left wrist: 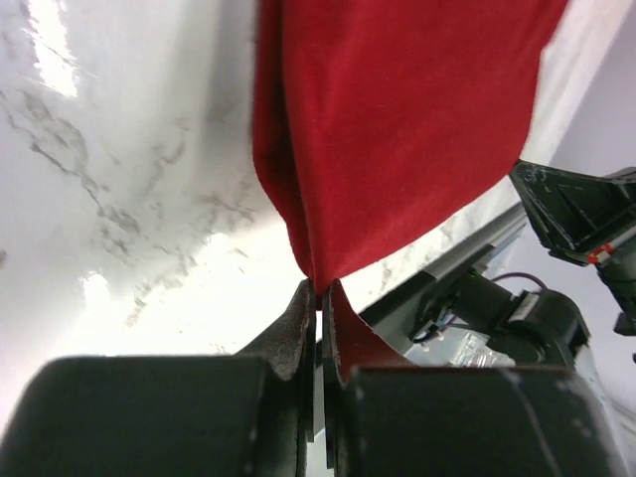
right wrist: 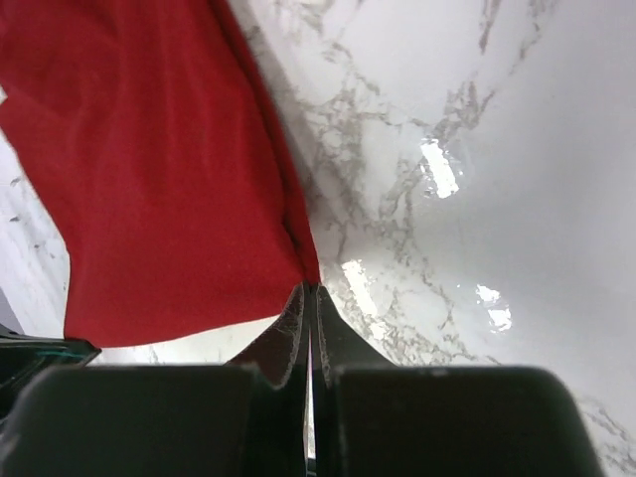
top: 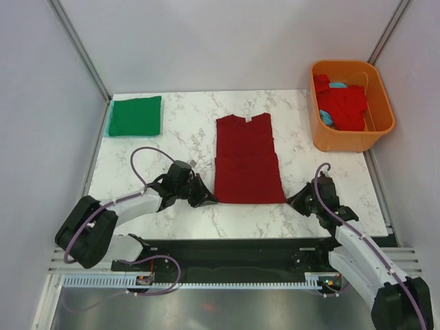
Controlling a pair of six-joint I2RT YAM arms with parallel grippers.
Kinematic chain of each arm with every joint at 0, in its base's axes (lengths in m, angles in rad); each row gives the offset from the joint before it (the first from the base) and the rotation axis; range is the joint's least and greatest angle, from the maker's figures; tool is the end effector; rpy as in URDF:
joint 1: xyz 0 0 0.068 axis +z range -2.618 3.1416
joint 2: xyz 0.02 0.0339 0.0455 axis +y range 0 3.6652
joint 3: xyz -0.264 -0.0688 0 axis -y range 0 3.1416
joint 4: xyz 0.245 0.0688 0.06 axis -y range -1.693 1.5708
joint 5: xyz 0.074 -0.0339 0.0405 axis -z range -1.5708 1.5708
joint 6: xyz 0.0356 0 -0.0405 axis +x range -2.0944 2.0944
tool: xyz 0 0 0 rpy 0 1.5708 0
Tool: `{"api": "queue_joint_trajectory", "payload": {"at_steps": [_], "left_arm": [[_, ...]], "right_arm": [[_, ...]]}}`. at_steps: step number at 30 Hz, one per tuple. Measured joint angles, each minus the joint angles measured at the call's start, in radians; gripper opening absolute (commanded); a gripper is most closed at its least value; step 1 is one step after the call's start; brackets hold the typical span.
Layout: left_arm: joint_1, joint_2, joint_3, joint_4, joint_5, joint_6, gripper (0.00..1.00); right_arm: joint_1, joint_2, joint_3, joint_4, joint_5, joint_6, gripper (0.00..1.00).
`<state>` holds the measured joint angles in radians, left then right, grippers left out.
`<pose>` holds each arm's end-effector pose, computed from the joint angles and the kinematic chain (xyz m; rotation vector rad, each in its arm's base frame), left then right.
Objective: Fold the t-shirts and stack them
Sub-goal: Fold the tshirt
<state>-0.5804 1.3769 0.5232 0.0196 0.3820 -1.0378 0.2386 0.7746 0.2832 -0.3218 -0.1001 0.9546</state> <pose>0.1995 -0.1467 0.1480 -0.4132 2.6585 -1.1074 0.1457 0.0391 0.1560 0.8256 2.3484 0.6597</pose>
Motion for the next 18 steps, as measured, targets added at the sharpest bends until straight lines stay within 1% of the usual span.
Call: {"api": "queue_joint_trajectory", "payload": {"at_steps": [4, 10, 15, 18], "left_arm": [[-0.001, -0.106, 0.001, -0.036, 0.002, 0.0, 0.02], [-0.009, -0.14, 0.003, -0.084, 0.007, 0.002, 0.02], [-0.01, -0.142, 0.012, -0.108, 0.011, 0.003, 0.02], [-0.011, -0.14, 0.054, -0.143, 0.011, 0.012, 0.02]], "right_arm": [[0.001, -0.09, 0.022, -0.066, -0.012, -0.021, 0.0], [0.002, -0.189, 0.055, -0.152, -0.023, -0.035, 0.0], [0.002, -0.204, 0.115, -0.188, -0.02, -0.047, 0.0], [0.002, -0.18, 0.143, -0.19, -0.013, -0.061, 0.0]]}}
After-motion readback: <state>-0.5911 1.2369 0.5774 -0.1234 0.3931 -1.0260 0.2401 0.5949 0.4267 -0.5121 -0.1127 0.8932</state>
